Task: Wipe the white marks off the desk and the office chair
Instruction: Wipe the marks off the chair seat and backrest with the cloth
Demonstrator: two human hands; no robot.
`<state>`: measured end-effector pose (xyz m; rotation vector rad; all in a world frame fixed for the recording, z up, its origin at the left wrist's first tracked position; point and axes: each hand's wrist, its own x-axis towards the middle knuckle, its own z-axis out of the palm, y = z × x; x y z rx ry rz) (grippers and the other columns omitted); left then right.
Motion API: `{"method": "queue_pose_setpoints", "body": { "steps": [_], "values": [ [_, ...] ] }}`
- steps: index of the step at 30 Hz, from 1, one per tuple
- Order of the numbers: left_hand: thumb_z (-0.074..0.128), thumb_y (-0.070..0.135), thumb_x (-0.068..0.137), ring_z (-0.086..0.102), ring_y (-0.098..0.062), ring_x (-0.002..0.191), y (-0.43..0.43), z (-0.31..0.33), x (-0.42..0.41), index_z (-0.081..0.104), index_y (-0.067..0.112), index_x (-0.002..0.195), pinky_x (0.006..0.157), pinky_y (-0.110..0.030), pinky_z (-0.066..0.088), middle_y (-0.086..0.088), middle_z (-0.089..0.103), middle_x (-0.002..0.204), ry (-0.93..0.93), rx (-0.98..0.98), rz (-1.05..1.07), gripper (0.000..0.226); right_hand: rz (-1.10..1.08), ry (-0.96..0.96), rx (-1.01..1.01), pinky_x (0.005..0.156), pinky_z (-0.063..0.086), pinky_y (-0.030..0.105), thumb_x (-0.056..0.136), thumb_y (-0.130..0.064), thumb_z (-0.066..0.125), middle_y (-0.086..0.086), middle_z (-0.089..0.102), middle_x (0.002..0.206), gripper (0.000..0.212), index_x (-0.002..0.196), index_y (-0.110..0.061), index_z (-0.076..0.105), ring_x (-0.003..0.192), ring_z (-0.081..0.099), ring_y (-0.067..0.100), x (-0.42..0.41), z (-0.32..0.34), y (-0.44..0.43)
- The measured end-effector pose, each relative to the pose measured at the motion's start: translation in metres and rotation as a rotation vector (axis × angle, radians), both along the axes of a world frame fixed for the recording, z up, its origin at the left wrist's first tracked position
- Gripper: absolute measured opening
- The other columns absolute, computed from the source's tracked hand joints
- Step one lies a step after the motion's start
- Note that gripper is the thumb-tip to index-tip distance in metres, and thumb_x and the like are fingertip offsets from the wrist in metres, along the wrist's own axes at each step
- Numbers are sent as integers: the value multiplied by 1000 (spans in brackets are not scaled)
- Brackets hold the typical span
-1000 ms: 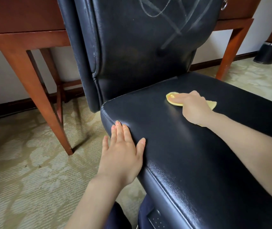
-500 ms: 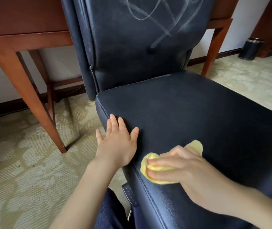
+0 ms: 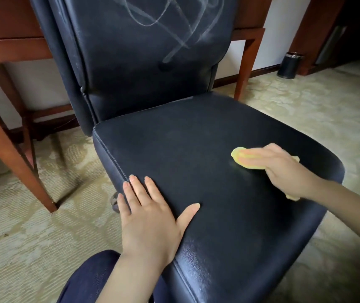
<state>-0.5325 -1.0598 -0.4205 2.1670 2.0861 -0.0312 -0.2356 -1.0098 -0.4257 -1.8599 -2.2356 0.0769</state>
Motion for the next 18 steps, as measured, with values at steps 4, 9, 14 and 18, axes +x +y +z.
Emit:
{"method": "queue_pose_setpoints", "body": {
  "steps": [4, 9, 14, 18],
  "values": [
    [-19, 75, 54, -5, -40, 144, 3, -2, -3, -14, -4, 146, 117, -44, 0, -30, -10, 154, 4, 0, -29, 121, -163, -44, -38, 102, 33, 38, 89, 8, 27, 2, 43, 140, 69, 139, -36, 42, 106, 42, 31, -2, -1, 59],
    [-21, 75, 53, -5, -39, 145, 11, -6, -12, -12, -2, 147, 117, -43, 0, -29, -10, 154, 48, 11, -74, 122, -296, 3, -39, 101, 30, 40, 90, 3, 29, 8, 40, 140, 65, 140, -36, 41, 116, 39, 35, -34, 2, 104],
    [-25, 84, 51, -11, -34, 145, 30, -6, -35, -14, 5, 148, 117, -41, -4, -22, -14, 156, 24, -49, -133, 126, -314, 36, -20, 99, 34, 39, 94, -4, 37, 13, 39, 128, 55, 137, -36, 45, 106, 44, 38, -86, 8, 112],
    [-18, 78, 56, -12, -27, 146, 50, 1, -52, -14, 8, 149, 116, -48, -6, -16, -15, 157, 92, -88, -175, 116, -64, 29, -18, 92, 34, 36, 90, 2, 34, 8, 42, 128, 64, 134, -43, 47, 89, 43, 32, -129, 9, 86]
  ]
}}
